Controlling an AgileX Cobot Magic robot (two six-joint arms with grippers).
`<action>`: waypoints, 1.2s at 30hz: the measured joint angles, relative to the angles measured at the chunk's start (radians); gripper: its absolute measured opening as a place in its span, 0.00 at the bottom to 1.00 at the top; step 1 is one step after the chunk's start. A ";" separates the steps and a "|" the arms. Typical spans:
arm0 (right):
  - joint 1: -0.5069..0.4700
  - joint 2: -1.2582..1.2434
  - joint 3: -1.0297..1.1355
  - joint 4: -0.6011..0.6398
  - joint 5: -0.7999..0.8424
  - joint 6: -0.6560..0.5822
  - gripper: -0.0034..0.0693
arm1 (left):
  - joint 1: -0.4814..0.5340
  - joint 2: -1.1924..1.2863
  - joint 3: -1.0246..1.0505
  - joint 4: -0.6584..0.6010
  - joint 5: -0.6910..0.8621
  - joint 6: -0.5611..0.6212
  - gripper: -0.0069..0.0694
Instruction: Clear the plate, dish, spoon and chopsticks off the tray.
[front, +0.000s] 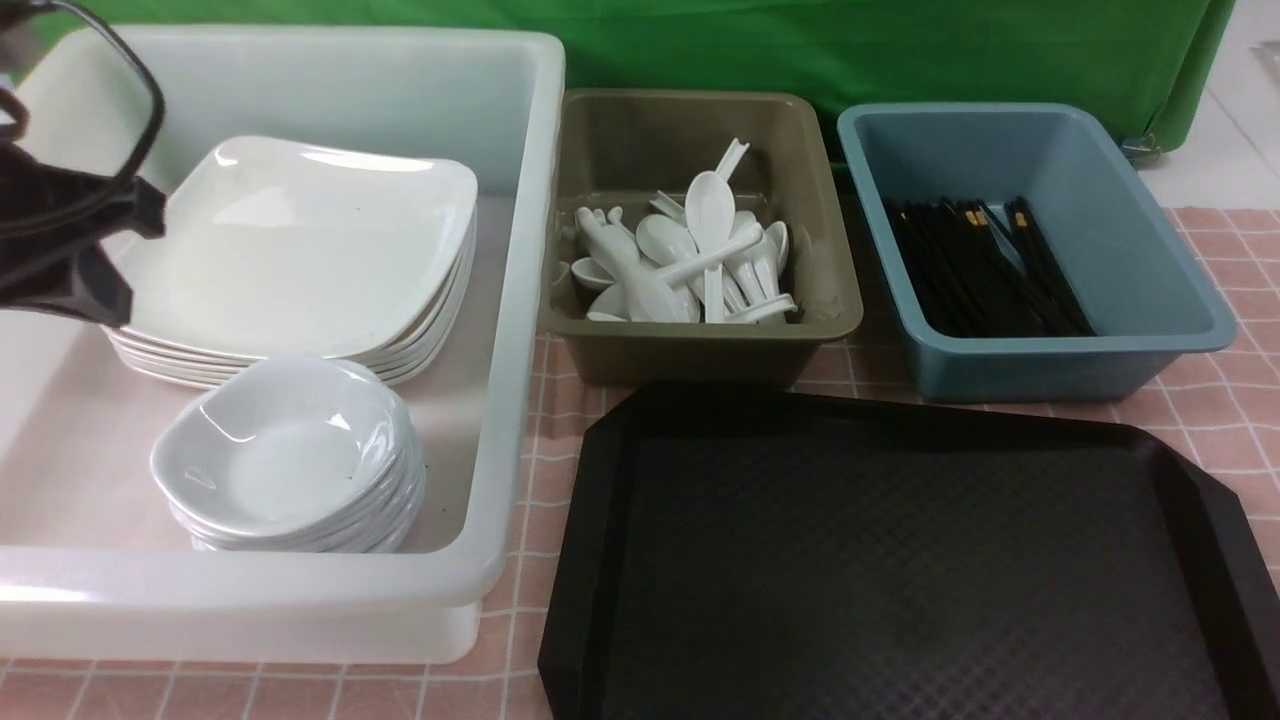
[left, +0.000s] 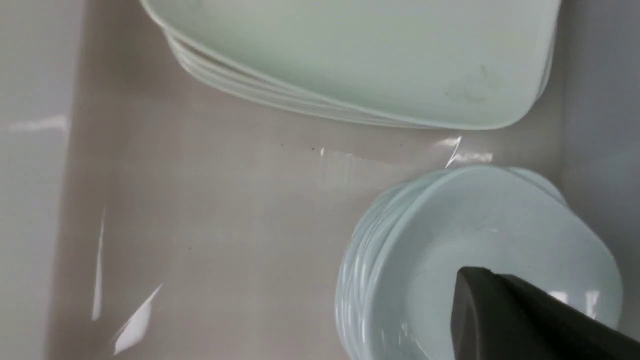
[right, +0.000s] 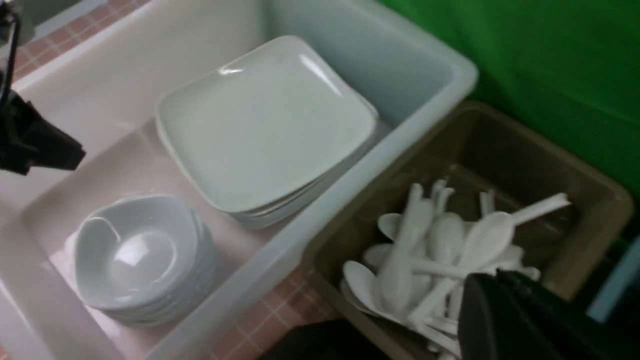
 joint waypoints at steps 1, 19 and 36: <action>-0.014 -0.051 0.046 -0.025 0.000 0.011 0.09 | 0.000 0.000 0.000 -0.002 -0.019 0.001 0.10; -0.038 -0.560 0.681 -0.136 -0.029 0.014 0.09 | 0.010 0.308 -0.001 0.221 -0.361 -0.127 0.10; -0.038 -0.560 0.688 -0.135 -0.074 -0.023 0.09 | -0.031 0.435 -0.004 0.130 -0.371 -0.093 0.10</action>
